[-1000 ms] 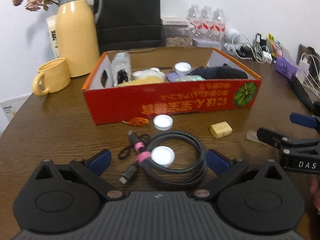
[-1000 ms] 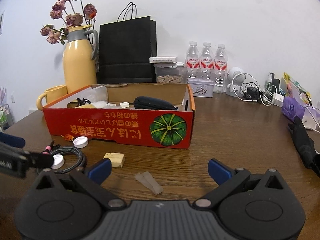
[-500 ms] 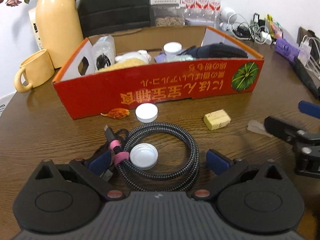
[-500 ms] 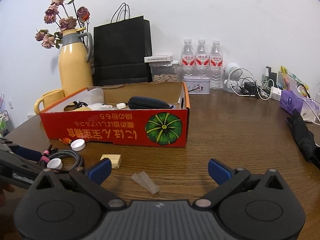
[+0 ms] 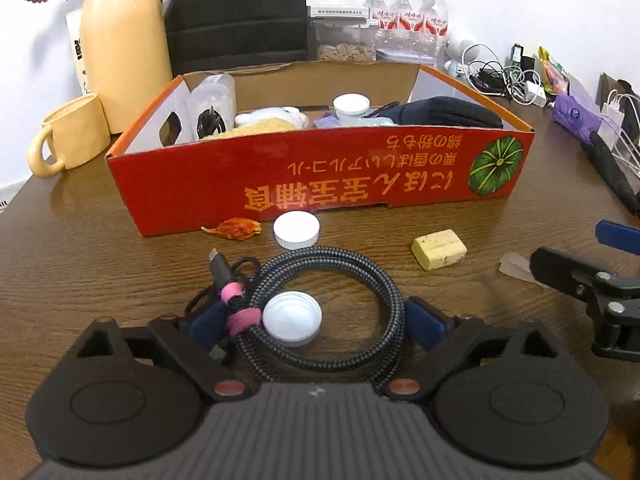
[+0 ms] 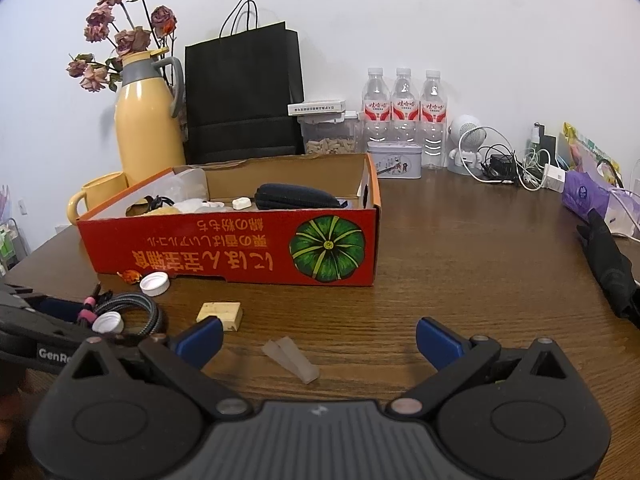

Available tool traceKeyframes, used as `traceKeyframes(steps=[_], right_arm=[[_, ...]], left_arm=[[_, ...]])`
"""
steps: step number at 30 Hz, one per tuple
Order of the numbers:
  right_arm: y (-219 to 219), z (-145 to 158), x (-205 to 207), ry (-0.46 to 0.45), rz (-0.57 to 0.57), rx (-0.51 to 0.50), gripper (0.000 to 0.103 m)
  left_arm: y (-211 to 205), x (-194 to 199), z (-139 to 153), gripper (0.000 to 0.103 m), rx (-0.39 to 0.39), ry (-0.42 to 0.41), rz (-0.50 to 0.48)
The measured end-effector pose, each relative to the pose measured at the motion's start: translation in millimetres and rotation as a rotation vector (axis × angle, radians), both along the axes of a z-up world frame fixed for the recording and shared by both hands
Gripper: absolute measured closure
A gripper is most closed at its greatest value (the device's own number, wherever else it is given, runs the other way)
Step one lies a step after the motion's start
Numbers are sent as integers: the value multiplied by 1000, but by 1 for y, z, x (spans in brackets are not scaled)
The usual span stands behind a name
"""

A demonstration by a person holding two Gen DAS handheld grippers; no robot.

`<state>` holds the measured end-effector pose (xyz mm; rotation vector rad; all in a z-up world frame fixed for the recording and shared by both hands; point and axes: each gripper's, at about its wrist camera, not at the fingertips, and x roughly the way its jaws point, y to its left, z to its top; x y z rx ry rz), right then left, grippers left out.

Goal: Organize objects
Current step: 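Move both grippers back toward the braided black cable with pink band, then grasp the braided black cable with the left gripper while the right grasps a clear plastic piece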

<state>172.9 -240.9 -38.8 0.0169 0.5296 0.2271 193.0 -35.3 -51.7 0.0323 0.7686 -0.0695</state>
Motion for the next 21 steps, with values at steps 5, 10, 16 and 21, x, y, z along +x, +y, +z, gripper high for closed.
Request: traceKeyframes(steps=[5,10,16,21], right_arm=[[0,-1,1,8,1,0,0],[-1,-2,3,20,2,0,0],[1,-4,6,51,12,-1,0],[1,-7,10,89,27,-4,1]], left_arm=[[5,-6,3,9,-28,-20,15],[9,-16,15,9,-32,-69,27],[20,-30,30,9,-45,-121,48],[29,-43,39,9,-60,-154,59]])
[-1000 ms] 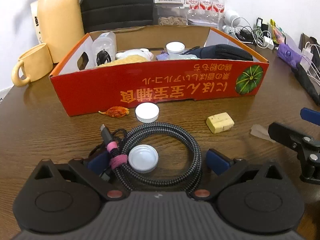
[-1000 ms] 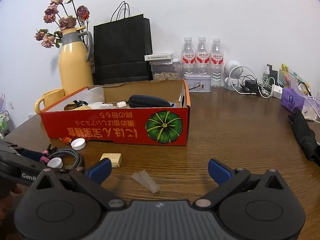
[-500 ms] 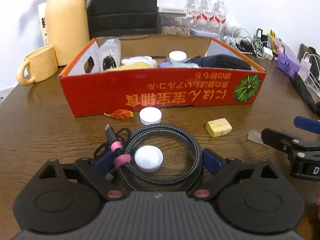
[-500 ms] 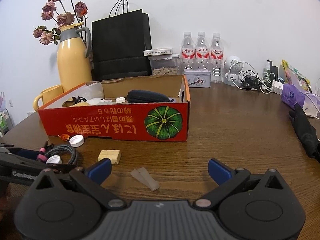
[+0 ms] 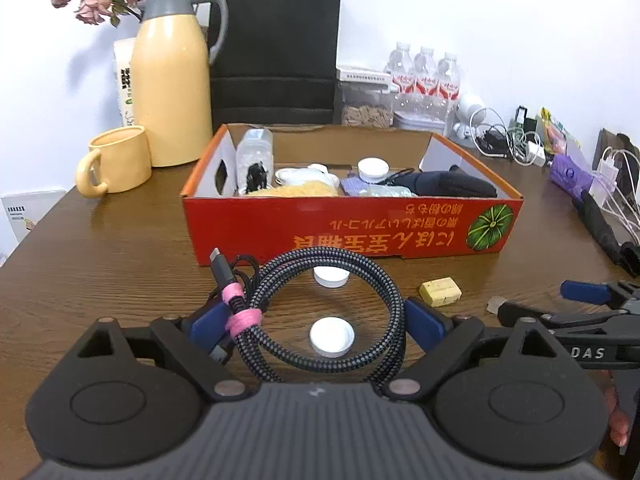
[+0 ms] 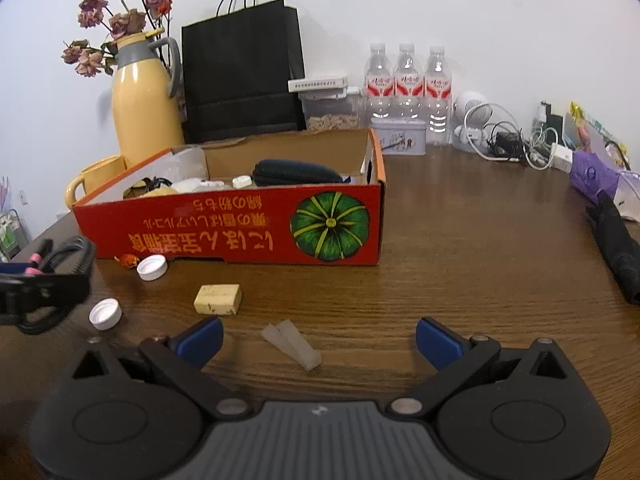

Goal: Organize objects
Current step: 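Grasp the braided black cable with the left gripper while the right grasps a clear plastic piece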

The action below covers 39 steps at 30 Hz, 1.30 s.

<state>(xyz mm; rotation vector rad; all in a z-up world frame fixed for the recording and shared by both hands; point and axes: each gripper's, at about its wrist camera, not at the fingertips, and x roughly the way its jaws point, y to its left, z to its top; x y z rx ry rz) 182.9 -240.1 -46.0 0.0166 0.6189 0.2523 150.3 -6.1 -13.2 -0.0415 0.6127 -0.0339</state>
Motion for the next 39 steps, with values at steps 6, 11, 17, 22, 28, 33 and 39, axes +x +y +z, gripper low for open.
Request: traceKeyframes(steps=[6,11,17,22,28,33,39], right_arm=[[1,-1,3,15,40,-39,15],[0,-3,5,28,93,-40,36],[7,-1,0,9,133,-76,68],[11,-1,-3,-1,157,-92,96],[11,2,-8,-33,156,-97,101],[9,4,-11,-53,145,-82,101],[8,11,-13,-85,143,-55,101]], left_arm=[[11,-10,7,9,-10,-23,12],[17,-16,8,9,-21,-33,12],[20,-19,8,9,-31,-36,7],[21,-22,9,9,-38,-42,-2],[21,-23,10,9,-39,-44,-8],[21,-24,11,9,-40,-49,-12],[17,-21,18,9,-35,-71,-23]])
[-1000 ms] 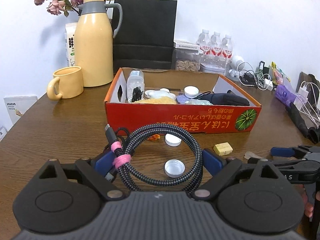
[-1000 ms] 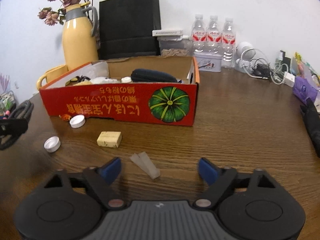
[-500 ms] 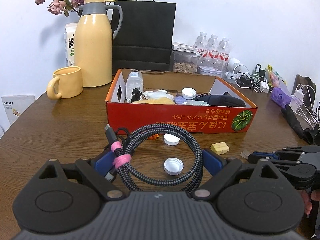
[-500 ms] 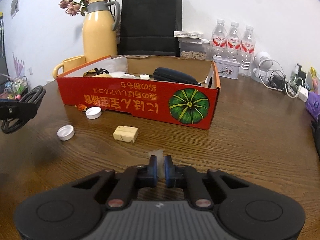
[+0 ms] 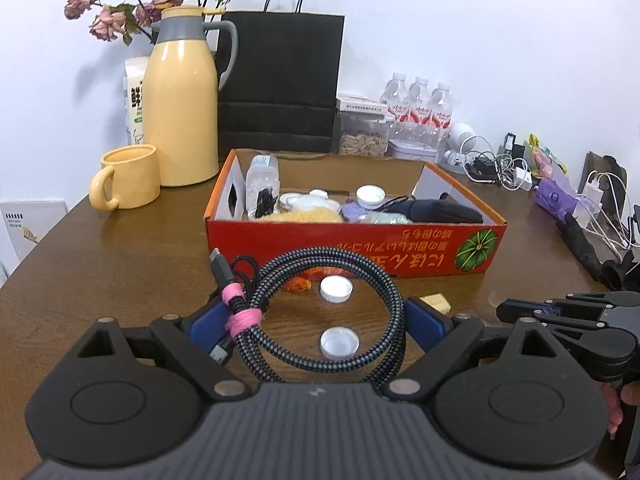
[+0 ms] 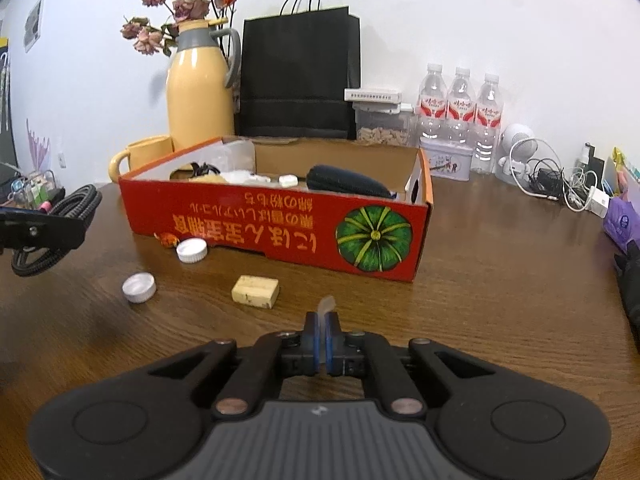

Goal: Organize objects
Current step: 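Grasp the braided black cable with the left gripper while the right grasps a clear plastic piece, then lower the cable and plastic piece into the box and open both grippers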

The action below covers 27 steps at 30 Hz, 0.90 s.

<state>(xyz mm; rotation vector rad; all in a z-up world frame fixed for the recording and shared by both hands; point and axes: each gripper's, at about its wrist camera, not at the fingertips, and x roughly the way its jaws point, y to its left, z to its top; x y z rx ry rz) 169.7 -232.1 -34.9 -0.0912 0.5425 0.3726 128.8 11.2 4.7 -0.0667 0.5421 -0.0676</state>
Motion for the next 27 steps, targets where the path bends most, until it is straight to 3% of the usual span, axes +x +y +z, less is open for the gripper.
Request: traceKeyframes(steps=[14,27], right_arm=[[13,39,15,-111,12,90,101],[37,90,65,-228,16,154,101]], left_arm=[[-16,32,29,9,9,-80,-38],[-20,89,54,9,-22,-145,-23]])
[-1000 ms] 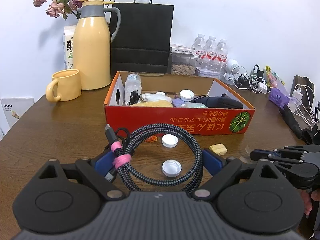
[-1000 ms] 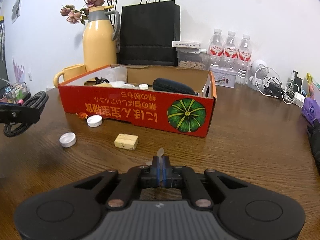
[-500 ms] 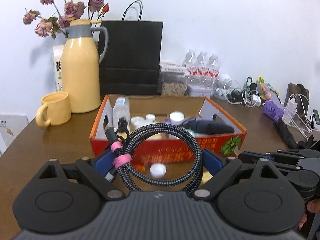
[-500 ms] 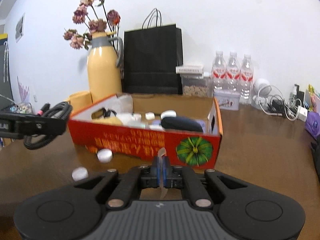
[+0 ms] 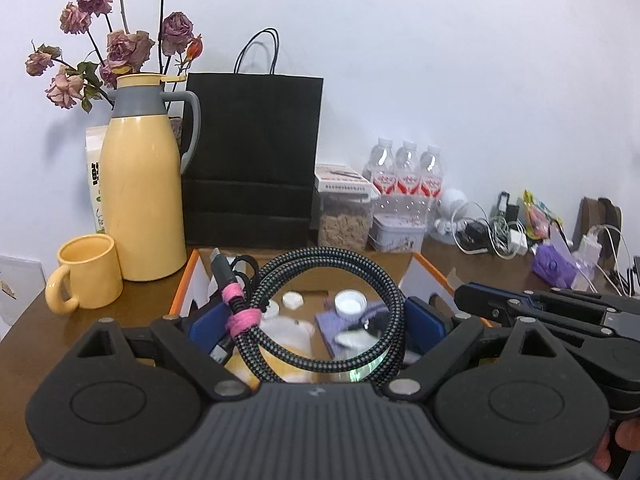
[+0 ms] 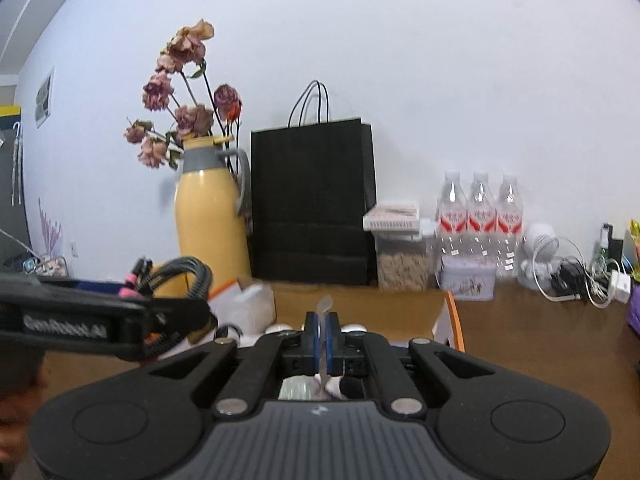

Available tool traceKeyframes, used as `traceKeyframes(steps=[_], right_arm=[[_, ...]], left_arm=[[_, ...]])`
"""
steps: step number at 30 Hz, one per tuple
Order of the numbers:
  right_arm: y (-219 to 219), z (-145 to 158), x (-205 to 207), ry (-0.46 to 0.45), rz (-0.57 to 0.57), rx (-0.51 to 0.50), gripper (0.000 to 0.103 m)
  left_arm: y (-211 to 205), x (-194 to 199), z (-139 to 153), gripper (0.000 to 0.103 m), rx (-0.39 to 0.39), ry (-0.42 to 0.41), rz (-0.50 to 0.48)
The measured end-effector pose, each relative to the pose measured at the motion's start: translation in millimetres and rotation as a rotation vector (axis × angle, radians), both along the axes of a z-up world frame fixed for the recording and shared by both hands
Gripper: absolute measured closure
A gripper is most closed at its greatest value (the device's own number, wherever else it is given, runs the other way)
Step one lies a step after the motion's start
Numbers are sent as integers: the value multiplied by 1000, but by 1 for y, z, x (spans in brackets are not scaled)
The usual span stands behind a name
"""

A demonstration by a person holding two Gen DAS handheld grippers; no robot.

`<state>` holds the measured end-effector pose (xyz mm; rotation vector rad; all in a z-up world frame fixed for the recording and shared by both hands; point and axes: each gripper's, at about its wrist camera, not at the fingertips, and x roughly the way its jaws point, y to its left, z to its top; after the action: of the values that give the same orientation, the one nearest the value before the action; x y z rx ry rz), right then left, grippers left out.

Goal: Organize objects
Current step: 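Lower the cable and plastic piece into the box and open both grippers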

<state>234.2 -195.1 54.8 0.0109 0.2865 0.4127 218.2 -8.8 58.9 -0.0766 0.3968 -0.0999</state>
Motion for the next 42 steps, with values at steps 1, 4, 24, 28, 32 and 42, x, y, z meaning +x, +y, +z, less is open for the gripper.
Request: traceKeyframes(steps=[1,4,24,28,32,42], right_arm=[[3,2,5,-4,0,0,101],[11,7,20,-14,-5,-1,101],[21,-36,97,92,-72,-33,101],[21,-40,97,103,-77,-46,100],[18,-43,99,111,-89,-50,96],[7,-49,99,136,-114,-56,9]], left_arm=[[1,4,0,9,-5,-3,5],[3,18,2,9,-17,-13,23],[8,99,-33,9,25,64,110],[11,100,-36,8,21,68,116],[13,100,-36,0,22,63,115],[16,103,-36,0,11,70,145]])
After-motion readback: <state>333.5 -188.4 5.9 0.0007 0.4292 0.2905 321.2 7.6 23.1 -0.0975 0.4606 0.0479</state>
